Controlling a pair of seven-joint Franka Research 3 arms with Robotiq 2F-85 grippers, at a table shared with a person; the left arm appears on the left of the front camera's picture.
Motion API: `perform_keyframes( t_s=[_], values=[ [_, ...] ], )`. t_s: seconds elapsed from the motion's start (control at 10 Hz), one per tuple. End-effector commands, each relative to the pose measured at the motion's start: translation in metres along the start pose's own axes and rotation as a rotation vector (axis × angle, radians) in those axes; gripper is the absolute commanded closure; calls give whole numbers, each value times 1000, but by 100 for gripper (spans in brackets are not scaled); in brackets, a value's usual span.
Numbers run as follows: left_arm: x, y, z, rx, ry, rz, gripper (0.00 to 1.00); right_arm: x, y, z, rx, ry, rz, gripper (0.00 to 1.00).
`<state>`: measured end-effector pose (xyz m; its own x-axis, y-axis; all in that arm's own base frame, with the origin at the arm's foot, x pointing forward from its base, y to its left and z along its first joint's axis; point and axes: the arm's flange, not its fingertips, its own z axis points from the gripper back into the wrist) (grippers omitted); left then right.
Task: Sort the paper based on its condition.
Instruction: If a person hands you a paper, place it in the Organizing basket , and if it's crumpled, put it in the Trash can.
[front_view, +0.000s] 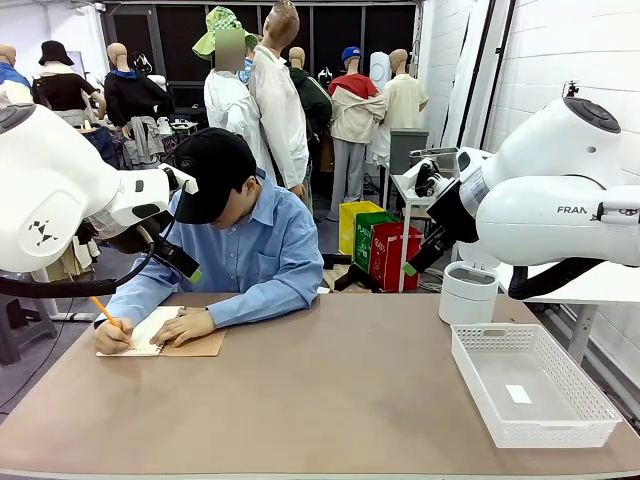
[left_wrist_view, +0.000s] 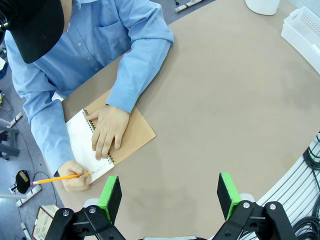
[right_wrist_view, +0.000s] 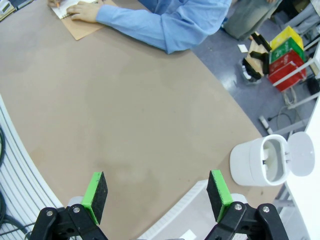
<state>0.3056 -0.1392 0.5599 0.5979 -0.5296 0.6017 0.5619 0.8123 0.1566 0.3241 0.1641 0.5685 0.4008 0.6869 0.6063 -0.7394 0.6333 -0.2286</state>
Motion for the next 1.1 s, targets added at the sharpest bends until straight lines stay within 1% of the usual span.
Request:
perform_keyframes(
  t_s=[0.0, 1.0],
  values=[
    [0, 0, 0, 1, -2, 0, 0, 0, 1, 0, 2, -1, 2, 0],
    [0, 0, 0, 1, -2, 0, 0, 0, 1, 0, 2, -1, 2, 0]
  ],
)
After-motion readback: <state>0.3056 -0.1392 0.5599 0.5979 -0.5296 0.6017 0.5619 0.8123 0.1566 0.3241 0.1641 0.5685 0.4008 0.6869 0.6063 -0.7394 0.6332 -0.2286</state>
